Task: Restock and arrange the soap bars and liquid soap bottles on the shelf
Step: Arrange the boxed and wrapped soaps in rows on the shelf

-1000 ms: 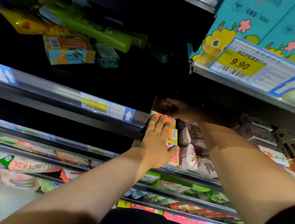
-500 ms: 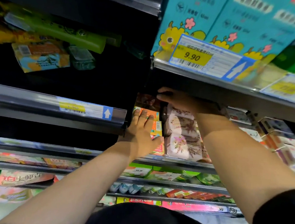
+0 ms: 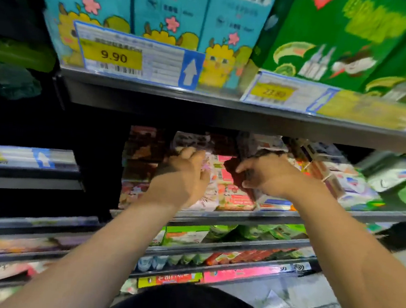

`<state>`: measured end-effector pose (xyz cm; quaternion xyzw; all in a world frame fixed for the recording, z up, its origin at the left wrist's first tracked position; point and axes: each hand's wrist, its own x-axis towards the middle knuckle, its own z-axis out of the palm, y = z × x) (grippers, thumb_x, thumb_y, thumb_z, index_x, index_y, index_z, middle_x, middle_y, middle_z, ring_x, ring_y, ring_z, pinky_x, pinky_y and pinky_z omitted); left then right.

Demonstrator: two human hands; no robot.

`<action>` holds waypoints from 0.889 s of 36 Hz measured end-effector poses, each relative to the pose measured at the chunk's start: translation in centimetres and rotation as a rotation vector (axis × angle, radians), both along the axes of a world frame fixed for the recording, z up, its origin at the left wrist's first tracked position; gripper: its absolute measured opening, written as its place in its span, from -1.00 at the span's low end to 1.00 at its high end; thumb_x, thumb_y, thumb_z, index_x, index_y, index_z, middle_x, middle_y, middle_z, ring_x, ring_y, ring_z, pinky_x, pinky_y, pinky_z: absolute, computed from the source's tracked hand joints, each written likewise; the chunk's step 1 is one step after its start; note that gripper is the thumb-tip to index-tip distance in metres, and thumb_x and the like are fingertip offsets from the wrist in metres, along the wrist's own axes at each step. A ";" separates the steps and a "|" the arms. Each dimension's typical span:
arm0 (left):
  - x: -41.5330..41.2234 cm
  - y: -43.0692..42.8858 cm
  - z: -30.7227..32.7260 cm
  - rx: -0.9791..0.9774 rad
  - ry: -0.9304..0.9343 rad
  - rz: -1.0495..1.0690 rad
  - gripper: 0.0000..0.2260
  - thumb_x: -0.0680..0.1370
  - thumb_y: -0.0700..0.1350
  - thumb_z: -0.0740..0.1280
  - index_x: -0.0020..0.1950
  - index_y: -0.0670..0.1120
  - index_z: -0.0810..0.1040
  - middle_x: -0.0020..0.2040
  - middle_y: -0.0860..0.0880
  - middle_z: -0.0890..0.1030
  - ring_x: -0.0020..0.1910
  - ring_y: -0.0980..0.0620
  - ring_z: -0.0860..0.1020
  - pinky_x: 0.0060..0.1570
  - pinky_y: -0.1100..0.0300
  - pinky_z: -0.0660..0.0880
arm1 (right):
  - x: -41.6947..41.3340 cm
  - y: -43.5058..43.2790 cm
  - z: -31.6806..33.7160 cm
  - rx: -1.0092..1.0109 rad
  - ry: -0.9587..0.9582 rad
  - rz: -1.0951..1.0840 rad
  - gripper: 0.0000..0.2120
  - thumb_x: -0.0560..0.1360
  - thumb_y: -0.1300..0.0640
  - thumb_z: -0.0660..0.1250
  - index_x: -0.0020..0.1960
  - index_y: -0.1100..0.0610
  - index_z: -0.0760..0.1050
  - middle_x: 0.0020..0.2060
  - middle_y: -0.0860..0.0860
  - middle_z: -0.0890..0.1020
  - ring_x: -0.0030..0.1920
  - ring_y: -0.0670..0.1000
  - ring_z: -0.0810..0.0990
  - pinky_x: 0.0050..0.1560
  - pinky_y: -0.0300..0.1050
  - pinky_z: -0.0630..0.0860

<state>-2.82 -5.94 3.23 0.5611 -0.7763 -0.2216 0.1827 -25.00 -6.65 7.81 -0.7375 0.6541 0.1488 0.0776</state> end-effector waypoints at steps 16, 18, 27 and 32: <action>-4.4 -0.1 -2.6 -0.059 -0.380 -0.023 -0.20 0.54 0.44 0.05 0.63 0.05 -0.10 0.63 0.00 -0.07 0.60 -0.06 -0.11 0.53 0.02 -0.13 | -2.2 -5.1 0.3 -0.144 -0.076 0.074 -0.43 0.52 -0.06 0.42 0.48 -0.06 0.33 0.41 0.03 0.45 0.38 0.09 0.43 0.31 -0.10 0.34; -4.4 0.0 -3.1 -0.084 -0.354 -0.010 -0.21 0.53 0.44 0.06 0.63 0.07 -0.06 0.63 0.02 -0.01 0.59 -0.05 -0.04 0.52 0.03 -0.07 | -2.3 -6.3 0.3 -0.136 -0.047 0.087 -0.33 0.47 -0.08 0.48 0.50 -0.04 0.31 0.44 0.04 0.42 0.40 0.10 0.40 0.31 -0.12 0.32; -4.3 -0.4 -2.8 -0.058 -0.400 -0.036 -0.19 0.53 0.45 0.02 0.63 0.06 -0.12 0.65 0.01 -0.02 0.60 -0.02 0.02 0.55 -0.01 -0.06 | -1.0 -9.2 0.0 -0.052 0.049 0.162 -0.19 0.44 -0.10 0.50 0.55 0.13 0.24 0.47 0.09 0.39 0.45 0.08 0.34 0.15 -0.25 0.26; -4.7 0.3 -2.1 -0.022 -0.405 -0.006 -0.25 0.54 0.44 0.02 0.62 0.10 -0.07 0.62 0.03 0.10 0.58 -0.02 0.10 0.52 0.00 0.00 | -0.6 -10.3 -1.0 -0.005 0.048 0.187 -0.32 0.42 -0.01 0.54 0.45 0.11 0.37 0.32 0.07 0.53 0.27 0.05 0.49 -0.05 -0.29 0.24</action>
